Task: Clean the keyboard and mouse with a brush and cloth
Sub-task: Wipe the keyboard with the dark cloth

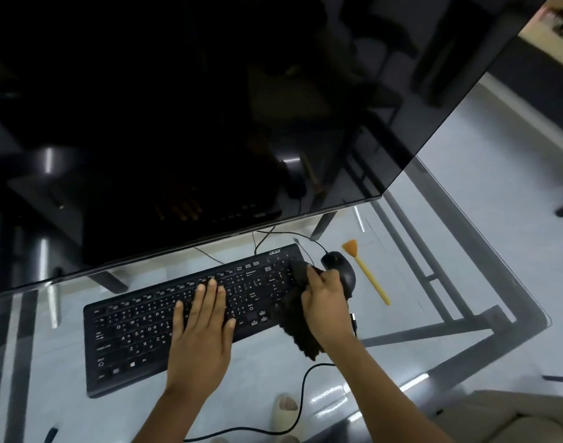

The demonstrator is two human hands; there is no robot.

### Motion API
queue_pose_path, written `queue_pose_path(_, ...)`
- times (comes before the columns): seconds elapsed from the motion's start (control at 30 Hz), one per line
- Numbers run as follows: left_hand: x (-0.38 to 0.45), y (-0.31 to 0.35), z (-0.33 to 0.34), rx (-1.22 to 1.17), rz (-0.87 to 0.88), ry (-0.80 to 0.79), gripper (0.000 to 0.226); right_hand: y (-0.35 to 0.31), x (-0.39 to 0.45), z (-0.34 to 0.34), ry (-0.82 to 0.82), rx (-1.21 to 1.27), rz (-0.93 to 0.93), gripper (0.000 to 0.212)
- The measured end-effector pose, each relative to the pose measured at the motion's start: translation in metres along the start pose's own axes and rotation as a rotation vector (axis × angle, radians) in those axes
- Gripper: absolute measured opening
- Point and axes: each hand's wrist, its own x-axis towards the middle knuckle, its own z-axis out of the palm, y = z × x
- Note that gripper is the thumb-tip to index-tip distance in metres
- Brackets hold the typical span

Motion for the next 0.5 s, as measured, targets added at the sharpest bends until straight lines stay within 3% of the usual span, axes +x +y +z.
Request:
queue_pose_path(0.13, -0.001, 0.0, 0.0, 0.01, -0.019, 0.007, 0.058, -0.021, -0.008, 0.004, -0.101, -0.075, -0.288, 0.045)
queue_pose_path(0.27, -0.001, 0.001, 0.001, 0.009, -0.001, 0.008, 0.058, -0.02, 0.02, 0.001, 0.064, -0.08, -0.105, 0.039)
queue_pose_path(0.4, 0.0, 0.001, -0.001, 0.011, -0.005, -0.007, 0.058, -0.042, 0.004, 0.019, 0.043, -0.199, -0.406, 0.043)
queue_pose_path(0.5, 0.002, -0.002, -0.002, 0.023, 0.021, -0.025, 0.058, -0.036, 0.022, 0.018, 0.169, -0.185, -0.163, 0.042)
